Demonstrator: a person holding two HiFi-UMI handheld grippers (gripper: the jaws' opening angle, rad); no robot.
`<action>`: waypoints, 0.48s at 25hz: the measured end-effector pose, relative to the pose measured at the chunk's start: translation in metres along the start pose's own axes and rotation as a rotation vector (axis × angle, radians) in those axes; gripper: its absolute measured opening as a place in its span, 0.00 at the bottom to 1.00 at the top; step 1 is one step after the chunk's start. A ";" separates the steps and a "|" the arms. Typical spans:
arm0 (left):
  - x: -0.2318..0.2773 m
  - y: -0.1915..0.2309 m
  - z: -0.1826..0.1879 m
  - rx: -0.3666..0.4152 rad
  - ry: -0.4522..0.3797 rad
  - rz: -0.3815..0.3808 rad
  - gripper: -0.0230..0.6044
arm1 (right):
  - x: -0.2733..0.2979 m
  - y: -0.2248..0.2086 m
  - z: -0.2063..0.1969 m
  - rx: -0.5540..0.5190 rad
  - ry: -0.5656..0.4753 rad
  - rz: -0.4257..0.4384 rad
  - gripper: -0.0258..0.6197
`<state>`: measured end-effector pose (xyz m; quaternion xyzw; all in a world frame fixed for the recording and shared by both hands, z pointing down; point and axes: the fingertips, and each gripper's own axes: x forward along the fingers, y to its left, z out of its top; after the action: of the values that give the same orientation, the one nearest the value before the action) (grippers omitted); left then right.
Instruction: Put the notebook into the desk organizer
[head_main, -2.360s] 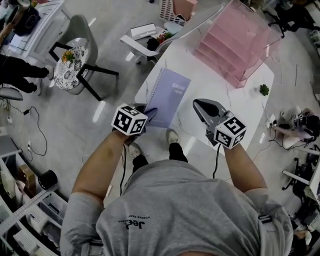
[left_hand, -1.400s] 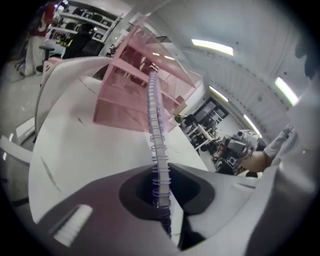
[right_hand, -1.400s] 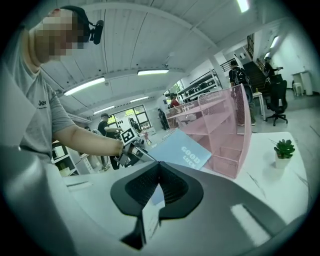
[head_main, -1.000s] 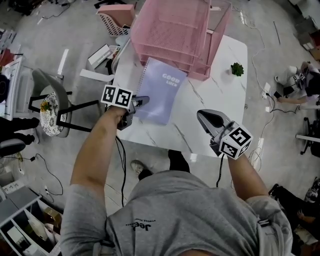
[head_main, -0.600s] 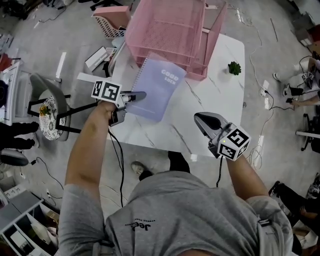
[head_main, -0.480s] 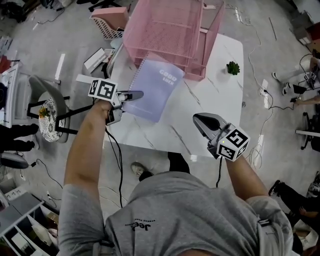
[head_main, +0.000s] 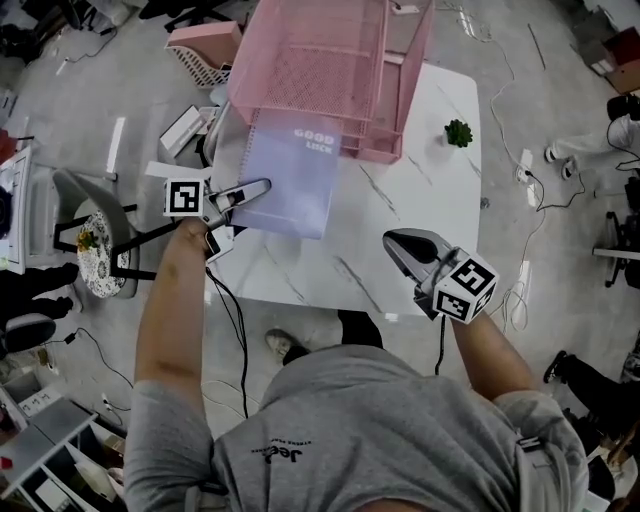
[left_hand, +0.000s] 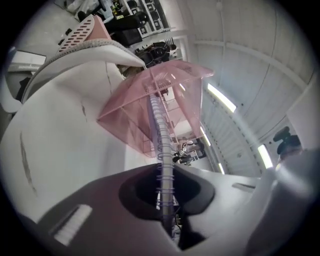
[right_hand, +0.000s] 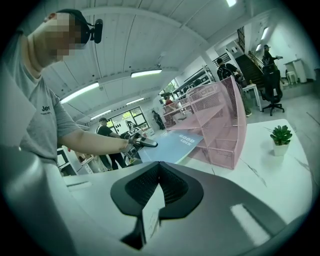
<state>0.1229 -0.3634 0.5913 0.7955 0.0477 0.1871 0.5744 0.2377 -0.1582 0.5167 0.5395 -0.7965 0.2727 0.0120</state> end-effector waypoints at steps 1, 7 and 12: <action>0.005 0.004 0.005 -0.011 -0.012 0.020 0.18 | 0.001 0.000 0.001 0.000 0.001 -0.001 0.04; 0.046 0.005 0.047 -0.024 -0.068 0.084 0.18 | 0.004 -0.003 -0.002 0.008 -0.001 0.004 0.04; 0.068 0.014 0.080 0.003 -0.088 0.174 0.19 | 0.003 -0.010 -0.007 0.026 0.002 -0.007 0.04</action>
<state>0.2119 -0.4202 0.5996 0.8050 -0.0466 0.2013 0.5562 0.2437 -0.1603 0.5274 0.5423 -0.7910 0.2832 0.0067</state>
